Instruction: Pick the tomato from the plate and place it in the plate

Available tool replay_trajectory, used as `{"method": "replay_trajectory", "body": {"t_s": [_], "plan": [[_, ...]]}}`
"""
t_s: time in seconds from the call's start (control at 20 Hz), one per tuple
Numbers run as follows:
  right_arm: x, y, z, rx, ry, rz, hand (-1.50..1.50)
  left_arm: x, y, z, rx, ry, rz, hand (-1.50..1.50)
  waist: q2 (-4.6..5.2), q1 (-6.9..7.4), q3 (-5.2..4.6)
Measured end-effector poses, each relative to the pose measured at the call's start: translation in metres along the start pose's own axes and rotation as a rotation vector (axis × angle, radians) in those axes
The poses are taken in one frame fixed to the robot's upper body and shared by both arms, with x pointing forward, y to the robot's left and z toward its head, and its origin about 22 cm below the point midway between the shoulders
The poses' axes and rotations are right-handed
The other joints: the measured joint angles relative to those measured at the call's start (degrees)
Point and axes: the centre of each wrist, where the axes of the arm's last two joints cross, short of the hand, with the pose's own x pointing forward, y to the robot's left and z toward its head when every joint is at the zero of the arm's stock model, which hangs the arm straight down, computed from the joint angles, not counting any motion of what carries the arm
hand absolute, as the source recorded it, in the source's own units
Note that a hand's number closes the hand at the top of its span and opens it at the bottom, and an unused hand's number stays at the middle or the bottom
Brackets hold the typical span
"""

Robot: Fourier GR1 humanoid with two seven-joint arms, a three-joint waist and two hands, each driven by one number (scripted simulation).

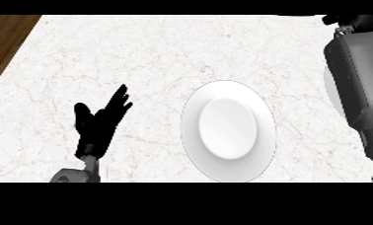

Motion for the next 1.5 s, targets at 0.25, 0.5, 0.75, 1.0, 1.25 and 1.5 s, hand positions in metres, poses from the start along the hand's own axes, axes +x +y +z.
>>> {"method": "replay_trajectory", "body": {"t_s": [0.25, 0.5, 0.75, 1.0, 1.25, 1.5], "plan": [[-0.023, 0.01, -0.012, -0.111, 0.033, -0.025, 1.5, -0.003, 0.004, 0.002, 0.02, 0.005, 0.003, 0.0, -0.26, -1.12, 0.11], [-0.063, 0.026, -0.024, -0.219, 0.07, 0.015, 1.5, -0.007, 0.008, 0.006, 0.042, 0.013, 0.015, 0.0, -0.71, -2.38, 0.14], [-0.106, 0.038, -0.036, -0.3, 0.119, 0.04, 1.5, -0.009, 0.012, 0.009, 0.056, 0.012, 0.022, 0.0, -0.97, -3.05, 0.15], [-0.147, 0.049, -0.042, -0.347, 0.175, 0.044, 1.5, -0.008, 0.011, 0.008, 0.06, 0.022, 0.023, 0.0, -1.22, -3.53, 0.15], [-0.182, 0.057, -0.052, -0.378, 0.237, 0.028, 1.5, -0.012, 0.013, 0.011, 0.057, 0.017, 0.026, 0.0, -1.43, -3.58, 0.14], [-0.206, 0.072, -0.051, -0.233, 0.484, 0.029, -1.5, -0.014, 0.012, 0.013, 0.061, 0.021, 0.032, 0.0, -1.64, -3.92, 0.19]]}}
